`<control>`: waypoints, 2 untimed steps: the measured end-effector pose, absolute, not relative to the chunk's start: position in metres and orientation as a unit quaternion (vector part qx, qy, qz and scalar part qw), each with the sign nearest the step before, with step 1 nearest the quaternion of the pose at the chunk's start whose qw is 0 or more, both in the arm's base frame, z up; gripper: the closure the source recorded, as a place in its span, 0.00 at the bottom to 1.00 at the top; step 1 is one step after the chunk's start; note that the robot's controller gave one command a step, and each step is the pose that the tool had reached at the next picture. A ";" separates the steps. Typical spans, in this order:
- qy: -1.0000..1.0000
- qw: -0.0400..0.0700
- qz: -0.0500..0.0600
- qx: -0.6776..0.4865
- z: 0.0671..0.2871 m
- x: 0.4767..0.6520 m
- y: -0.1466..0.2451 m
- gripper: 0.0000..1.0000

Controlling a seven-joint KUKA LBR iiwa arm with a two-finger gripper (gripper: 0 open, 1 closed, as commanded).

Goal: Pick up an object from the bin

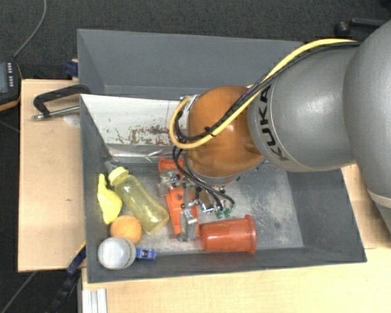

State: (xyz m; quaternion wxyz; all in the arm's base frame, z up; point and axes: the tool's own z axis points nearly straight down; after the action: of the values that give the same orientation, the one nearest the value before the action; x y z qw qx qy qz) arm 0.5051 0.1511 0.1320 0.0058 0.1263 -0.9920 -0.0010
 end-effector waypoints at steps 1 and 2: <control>-1.000 -0.002 -0.004 0.005 0.118 0.513 0.144 0.00; -0.996 0.002 -0.002 0.084 0.098 0.526 0.098 0.00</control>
Offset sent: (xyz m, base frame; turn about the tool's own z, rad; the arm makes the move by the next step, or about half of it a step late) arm 0.0324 -0.0840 -0.0494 -0.0855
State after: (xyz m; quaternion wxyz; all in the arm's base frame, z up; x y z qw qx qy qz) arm 0.5258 0.0984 0.0979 0.0017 0.0838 -0.9965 -0.0016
